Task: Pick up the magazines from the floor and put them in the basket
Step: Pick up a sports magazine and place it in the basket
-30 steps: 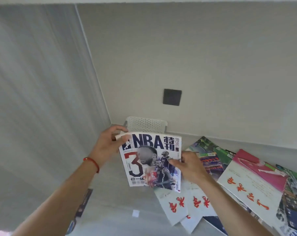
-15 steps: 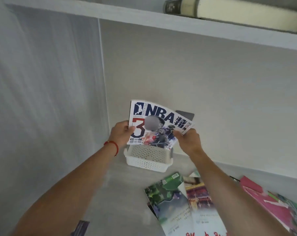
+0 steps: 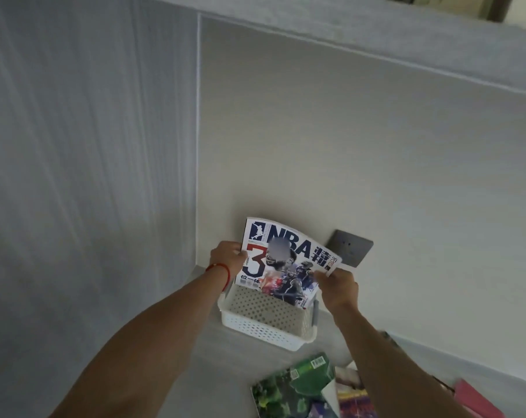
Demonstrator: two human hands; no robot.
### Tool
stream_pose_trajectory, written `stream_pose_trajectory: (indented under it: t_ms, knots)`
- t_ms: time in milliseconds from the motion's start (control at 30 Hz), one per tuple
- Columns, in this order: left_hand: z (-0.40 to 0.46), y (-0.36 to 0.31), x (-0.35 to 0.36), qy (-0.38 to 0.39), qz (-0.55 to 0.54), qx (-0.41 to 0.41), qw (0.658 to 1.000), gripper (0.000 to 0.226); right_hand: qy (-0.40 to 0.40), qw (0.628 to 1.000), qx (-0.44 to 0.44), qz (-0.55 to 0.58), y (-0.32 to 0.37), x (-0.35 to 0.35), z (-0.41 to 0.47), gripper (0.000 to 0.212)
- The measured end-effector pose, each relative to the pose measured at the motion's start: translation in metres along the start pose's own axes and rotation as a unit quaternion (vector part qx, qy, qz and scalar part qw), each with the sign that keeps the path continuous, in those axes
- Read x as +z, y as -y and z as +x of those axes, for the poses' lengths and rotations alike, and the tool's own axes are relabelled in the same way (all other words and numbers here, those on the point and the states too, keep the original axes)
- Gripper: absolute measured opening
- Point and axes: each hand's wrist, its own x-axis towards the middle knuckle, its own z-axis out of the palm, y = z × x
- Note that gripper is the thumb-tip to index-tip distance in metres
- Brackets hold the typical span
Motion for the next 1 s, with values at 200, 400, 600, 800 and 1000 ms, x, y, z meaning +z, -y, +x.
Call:
stream_pose_trajectory:
  t_ms: [200, 400, 600, 800, 1000]
  knots:
    - [0.022, 0.009, 0.013, 0.022, -0.014, -0.034, 0.999, 0.023, 0.005, 1.000, -0.008, -0.021, -0.014, 0.007, 0.017, 0.018]
    - [0.031, 0.011, 0.023, 0.019, -0.023, -0.054, 0.998, 0.025, -0.009, 0.999, -0.019, -0.046, -0.011, 0.009, 0.028, 0.020]
    - [0.028, -0.001, 0.022, 0.002, -0.011, -0.074, 0.997, 0.031, 0.050, 0.998, 0.048, 0.008, -0.014, 0.015, 0.018, 0.037]
    - [0.025, -0.013, 0.028, 0.022, -0.133, -0.078, 0.988, 0.020, 0.121, 0.991, 0.040, 0.031, -0.017, 0.012, 0.008, 0.064]
    - [0.006, -0.001, 0.027, 0.071, -0.138, -0.105, 0.982, 0.026, 0.140, 0.987, 0.068, 0.029, -0.026, 0.003, -0.001, 0.061]
